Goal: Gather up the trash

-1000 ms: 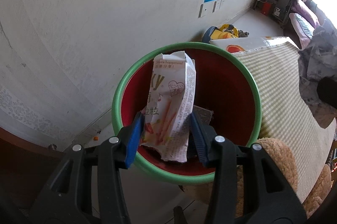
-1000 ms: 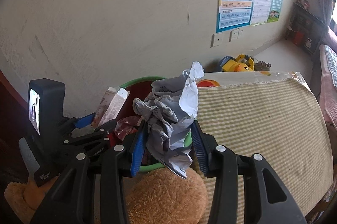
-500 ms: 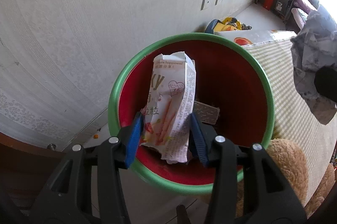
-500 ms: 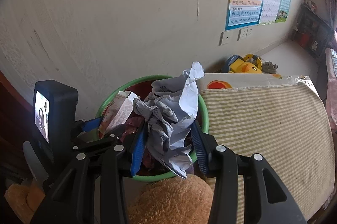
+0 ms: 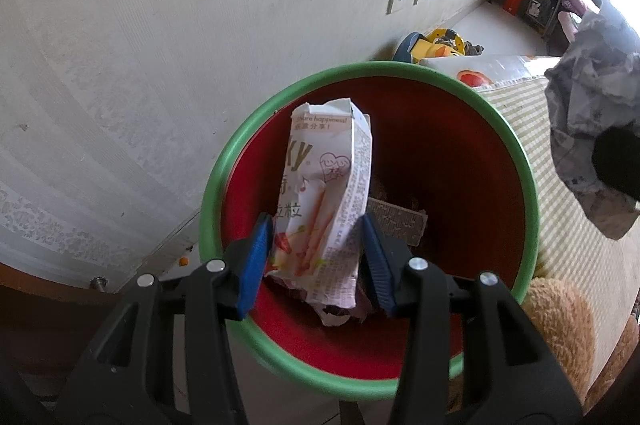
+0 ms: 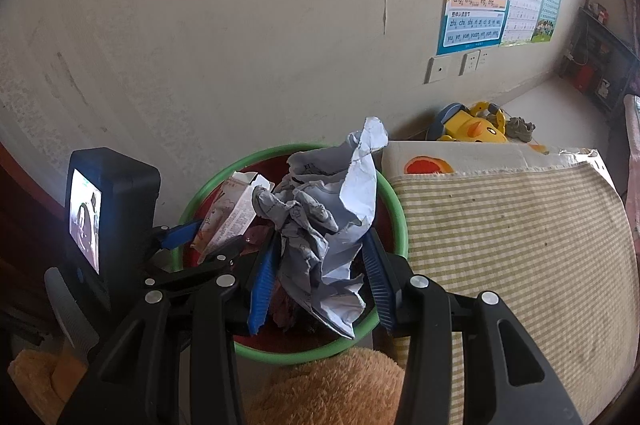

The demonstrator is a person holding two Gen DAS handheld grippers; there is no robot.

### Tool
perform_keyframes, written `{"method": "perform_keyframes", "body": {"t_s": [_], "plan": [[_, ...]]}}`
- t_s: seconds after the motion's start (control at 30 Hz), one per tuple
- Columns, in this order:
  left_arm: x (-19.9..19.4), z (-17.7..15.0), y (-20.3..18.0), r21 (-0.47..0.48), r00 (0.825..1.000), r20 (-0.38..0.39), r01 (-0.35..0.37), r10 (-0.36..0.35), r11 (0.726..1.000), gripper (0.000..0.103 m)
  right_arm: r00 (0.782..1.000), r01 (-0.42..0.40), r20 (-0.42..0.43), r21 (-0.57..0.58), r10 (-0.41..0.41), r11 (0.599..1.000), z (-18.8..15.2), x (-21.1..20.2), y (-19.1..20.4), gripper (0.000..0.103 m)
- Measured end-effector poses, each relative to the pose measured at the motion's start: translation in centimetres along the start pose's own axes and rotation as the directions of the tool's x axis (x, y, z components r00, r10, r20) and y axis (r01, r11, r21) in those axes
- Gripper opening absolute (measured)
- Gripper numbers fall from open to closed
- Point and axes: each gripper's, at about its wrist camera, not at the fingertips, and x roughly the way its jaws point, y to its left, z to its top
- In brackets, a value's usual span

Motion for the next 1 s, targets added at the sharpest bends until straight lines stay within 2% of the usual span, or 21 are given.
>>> {"method": "perform_keyframes", "body": {"t_s": [0.2, 0.23, 0.27, 0.33, 0.47, 0.63, 0.77, 1.0], "plan": [[0.6, 0.0, -0.3, 0.005, 1.000, -0.019, -0.003, 0.003, 1.000, 0.051, 1.000, -0.002, -0.004, 0.000, 0.002, 1.000, 0.0, 0.4, -0.1, 0.043], [0.7, 0.0, -0.3, 0.002, 1.000, -0.019, -0.009, 0.009, 1.000, 0.061, 1.000, -0.001, -0.005, 0.000, 0.001, 1.000, 0.0, 0.5, -0.2, 0.044], [0.7, 0.0, -0.2, -0.005, 1.000, -0.015, -0.015, 0.015, 1.000, 0.075, 1.000, -0.003, -0.005, 0.000, 0.003, 1.000, 0.1, 0.7, -0.2, 0.054], [0.4, -0.1, 0.2, -0.027, 1.000, -0.001, -0.029, 0.029, 0.999, 0.083, 1.000, -0.007, 0.008, 0.004, 0.007, 1.000, 0.1, 0.7, -0.3, 0.066], [-0.4, -0.2, 0.8, -0.056, 0.999, 0.008, -0.047, 0.048, 0.997, 0.089, 1.000, 0.002, 0.025, 0.010, -0.002, 1.000, 0.0, 0.0, -0.6, 0.073], [-2.3, -0.1, 0.0, -0.049, 0.995, 0.065, -0.068, 0.071, 0.996, 0.096, 0.998, 0.010, 0.054, 0.055, -0.013, 0.998, -0.3, -1.8, -2.3, 0.075], [-2.9, 0.2, -1.4, -0.031, 0.996, 0.066, -0.062, 0.064, 0.998, 0.096, 0.996, 0.025, 0.085, 0.076, -0.032, 0.997, -0.7, -3.7, -3.5, 0.079], [-3.3, -0.4, -4.1, 0.033, 0.997, 0.045, -0.062, 0.060, 0.998, 0.096, 0.990, 0.041, 0.127, 0.113, -0.055, 0.993, -2.1, -6.8, -5.1, 0.080]]}}
